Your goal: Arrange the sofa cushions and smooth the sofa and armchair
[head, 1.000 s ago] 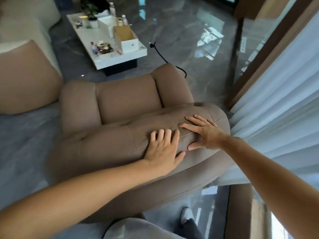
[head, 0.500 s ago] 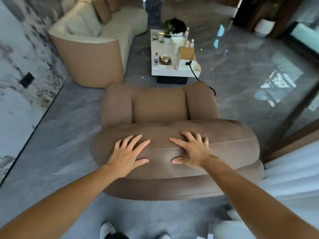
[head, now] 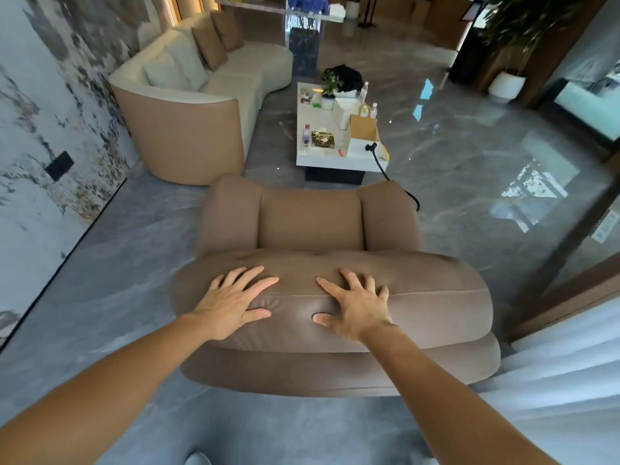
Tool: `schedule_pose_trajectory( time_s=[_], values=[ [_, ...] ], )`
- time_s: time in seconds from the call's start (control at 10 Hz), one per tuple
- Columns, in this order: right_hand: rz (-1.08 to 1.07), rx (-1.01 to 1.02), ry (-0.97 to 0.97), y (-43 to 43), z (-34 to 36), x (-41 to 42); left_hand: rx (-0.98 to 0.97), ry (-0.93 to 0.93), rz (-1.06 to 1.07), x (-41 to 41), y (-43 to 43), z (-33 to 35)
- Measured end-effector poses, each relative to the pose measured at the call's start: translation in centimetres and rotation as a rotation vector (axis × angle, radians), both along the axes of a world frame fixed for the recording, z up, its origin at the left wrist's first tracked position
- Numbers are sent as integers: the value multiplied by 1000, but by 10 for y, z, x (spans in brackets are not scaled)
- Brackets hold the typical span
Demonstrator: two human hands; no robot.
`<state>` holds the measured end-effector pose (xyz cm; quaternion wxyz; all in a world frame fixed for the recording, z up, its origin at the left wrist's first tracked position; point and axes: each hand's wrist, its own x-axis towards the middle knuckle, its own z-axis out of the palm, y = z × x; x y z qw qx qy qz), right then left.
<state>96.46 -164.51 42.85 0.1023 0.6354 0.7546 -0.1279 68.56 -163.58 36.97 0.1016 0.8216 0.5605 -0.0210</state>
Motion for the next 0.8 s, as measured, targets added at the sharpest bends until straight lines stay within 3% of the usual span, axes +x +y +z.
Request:
schedule_pose_trajectory(
  time_s=[0.1, 0.2, 0.3, 0.5, 0.7, 0.8],
  values=[
    [-22, 10, 11, 2, -4, -30, -45, -20, -3, -25, 8, 4],
    [55, 14, 68, 3, -10, -30, -76, -41, 17, -47, 15, 5],
    [58, 34, 92, 6, -17, 0, -108, -48, 26, -67, 21, 4],
    [-7, -28, 151, 6, -16, -19, -153, -30, 7, -90, 22, 10],
    [-55, -314, 131, 35, 48, -36, -276, -133, 11, -91, 37, 69],
    [-36, -530, 86, 55, 91, -50, -530, 45, 71, -75, 57, 115]
  ],
)
